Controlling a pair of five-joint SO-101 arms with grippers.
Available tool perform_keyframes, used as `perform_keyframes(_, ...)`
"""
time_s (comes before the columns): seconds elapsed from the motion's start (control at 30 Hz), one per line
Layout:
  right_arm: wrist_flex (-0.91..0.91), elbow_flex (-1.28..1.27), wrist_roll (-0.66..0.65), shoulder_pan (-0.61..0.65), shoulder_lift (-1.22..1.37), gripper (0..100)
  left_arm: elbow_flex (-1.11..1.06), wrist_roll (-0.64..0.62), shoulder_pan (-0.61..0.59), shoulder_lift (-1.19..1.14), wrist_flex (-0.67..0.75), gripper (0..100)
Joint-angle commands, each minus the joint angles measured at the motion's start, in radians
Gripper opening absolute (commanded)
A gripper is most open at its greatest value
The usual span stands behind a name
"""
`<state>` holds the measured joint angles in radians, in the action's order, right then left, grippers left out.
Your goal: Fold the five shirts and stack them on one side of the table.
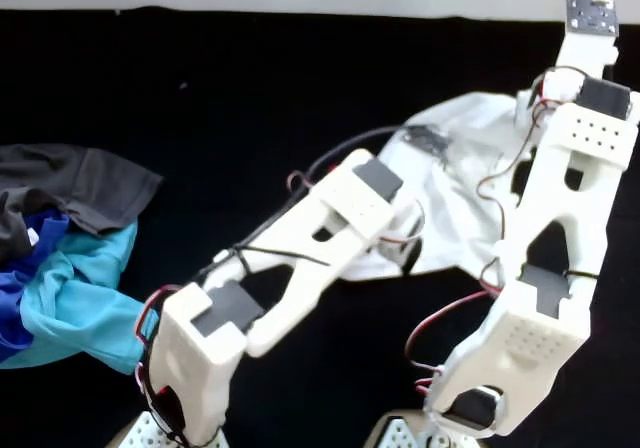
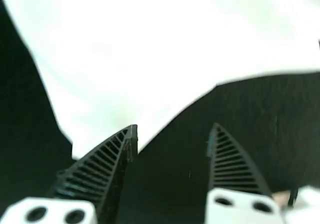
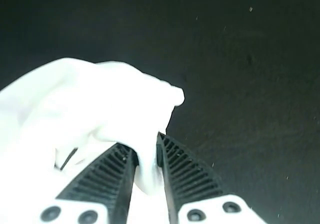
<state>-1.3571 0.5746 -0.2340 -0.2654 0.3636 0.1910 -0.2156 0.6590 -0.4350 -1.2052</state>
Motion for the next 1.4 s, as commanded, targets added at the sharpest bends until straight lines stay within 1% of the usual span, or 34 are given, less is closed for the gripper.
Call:
perform_keyframes(0.0,-0.038,0.048,0.009,-0.01,-0.012,0.6,-0.019,-0.018,-0.013,-0.054,0.075,26)
perform_keyframes(0.17,-0.128,0.077,0.009,-0.008,-0.03,0.6,-0.012,-0.018,-0.142,-0.171,0.06,20)
perform_keyframes(0.23,-0.166,0.085,0.009,-0.005,-0.048,0.6,0.028,-0.018,-0.177,-0.166,-0.003,15)
perform_keyframes(0.37,-0.271,0.11,0.011,0.044,-0.119,0.6,0.13,-0.018,-0.219,-0.153,-0.146,0)
perform_keyframes(0.53,-0.355,0.125,0.014,0.17,-0.234,0.6,0.262,-0.02,-0.274,-0.137,-0.327,1)
perform_keyframes(0.67,-0.378,0.117,0.014,0.242,-0.315,0.6,0.36,-0.017,-0.363,-0.081,-0.46,1)
perform_keyframes(0.7,-0.39,0.117,0.014,0.255,-0.332,0.6,0.38,-0.006,-0.392,-0.061,-0.494,1)
perform_keyframes(0.77,-0.404,0.114,0.014,0.272,-0.357,0.6,0.401,0.057,-0.455,-0.013,-0.546,1)
perform_keyframes(0.93,-0.406,0.114,0.009,0.275,-0.377,0.6,0.387,0.195,-0.653,0.136,-0.557,1)
perform_keyframes(1.0,-0.406,0.107,0.009,0.278,-0.377,0.6,0.381,0.233,-0.705,0.173,-0.557,1)
perform_keyframes(1.13,-0.403,-0.044,0.014,0.321,-0.377,0.6,0.295,0.264,-0.73,0.154,-0.555,1)
perform_keyframes(1.23,-0.325,-0.194,0.015,0.352,-0.381,0.6,0.206,0.264,-0.717,0.085,-0.548,1)
perform_keyframes(1.37,-0.208,-0.303,0.009,0.349,-0.381,0.6,0.15,0.264,-0.714,-0.035,-0.505,9)
